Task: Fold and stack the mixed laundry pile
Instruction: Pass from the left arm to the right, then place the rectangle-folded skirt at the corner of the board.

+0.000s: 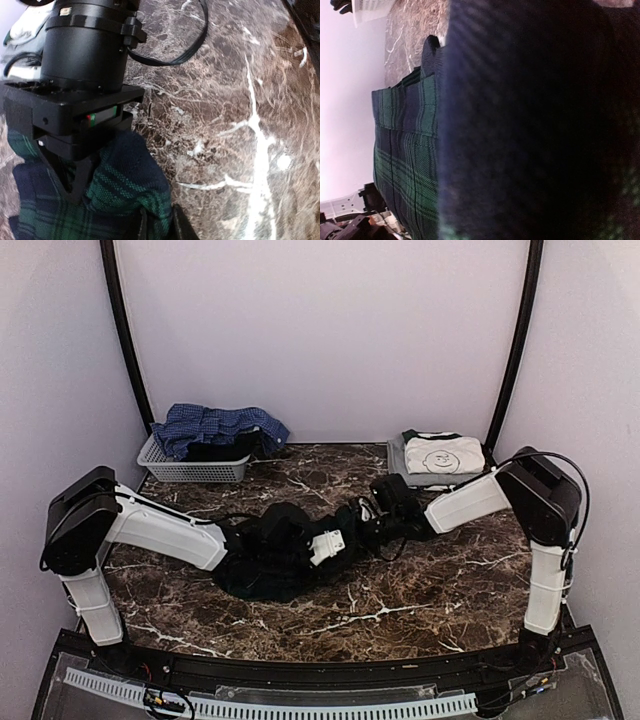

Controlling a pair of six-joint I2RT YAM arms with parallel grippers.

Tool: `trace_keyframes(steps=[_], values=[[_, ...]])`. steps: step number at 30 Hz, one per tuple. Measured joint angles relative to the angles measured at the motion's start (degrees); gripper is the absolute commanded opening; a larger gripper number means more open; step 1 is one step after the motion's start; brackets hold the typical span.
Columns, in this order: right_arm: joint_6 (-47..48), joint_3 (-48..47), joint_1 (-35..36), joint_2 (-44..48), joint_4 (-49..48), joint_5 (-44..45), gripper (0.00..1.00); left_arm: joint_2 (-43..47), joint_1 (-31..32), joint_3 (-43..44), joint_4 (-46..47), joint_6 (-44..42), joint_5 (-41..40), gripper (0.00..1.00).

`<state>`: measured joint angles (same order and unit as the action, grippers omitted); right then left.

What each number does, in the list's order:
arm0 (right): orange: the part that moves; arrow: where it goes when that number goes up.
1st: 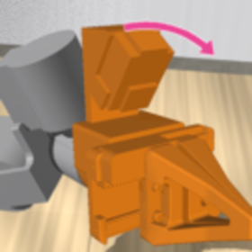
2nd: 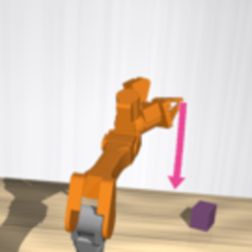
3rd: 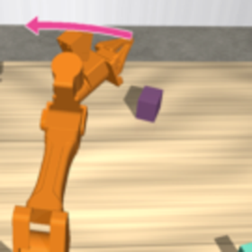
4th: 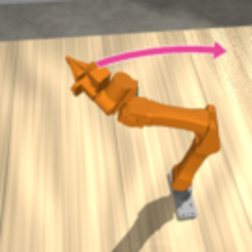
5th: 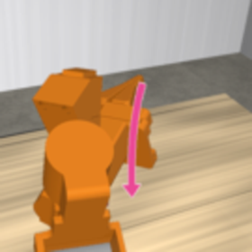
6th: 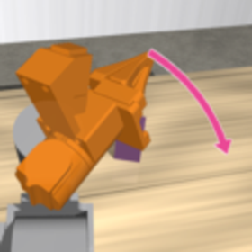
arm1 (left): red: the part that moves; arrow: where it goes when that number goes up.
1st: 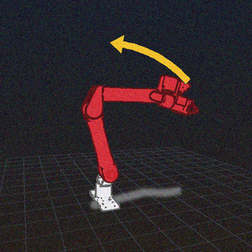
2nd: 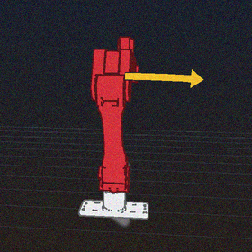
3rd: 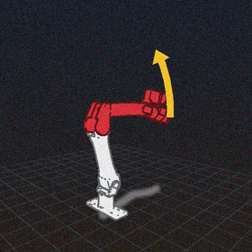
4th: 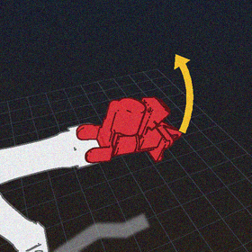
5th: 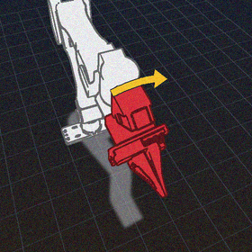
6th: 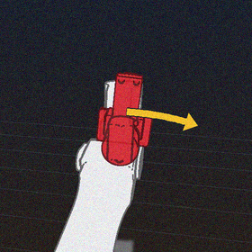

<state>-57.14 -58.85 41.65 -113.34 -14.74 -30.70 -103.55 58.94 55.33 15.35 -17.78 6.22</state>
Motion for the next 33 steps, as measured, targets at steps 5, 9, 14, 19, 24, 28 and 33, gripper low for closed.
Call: trace_keyframes(steps=[5,9,14,19,24,28,33], values=[[8.85,-6.19,-0.11,0.46,11.26,4.57,0.00,1.33,0.17,2.03,-3.74,2.16,0.46,0.71],[14.99,-9.07,-1.75,2.97,19.10,6.99,0.00,5.88,0.09,1.64,-6.05,4.90,1.16,0.85],[22.34,-14.21,-6.82,4.50,27.80,10.05,0.00,15.54,-0.61,-3.28,-5.90,8.52,1.64,0.85],[29.73,-23.89,-10.91,4.20,36.89,15.32,0.00,19.76,-0.98,-7.54,-5.11,10.95,0.63,0.95],[35.17,-37.53,-12.70,0.61,42.84,19.78,0.00,20.02,-1.03,-10.56,-5.09,12.96,0.20,0.96],[38.71,-50.14,-13.11,-5.97,47.25,23.50,0.00,20.87,-1.03,-12.39,-4.74,14.56,0.22,0.99],[42.60,-59.84,-13.31,-11.52,53.37,29.62,0.00,22.60,-1.03,-14.45,-3.41,16.22,0.24,0.99]])
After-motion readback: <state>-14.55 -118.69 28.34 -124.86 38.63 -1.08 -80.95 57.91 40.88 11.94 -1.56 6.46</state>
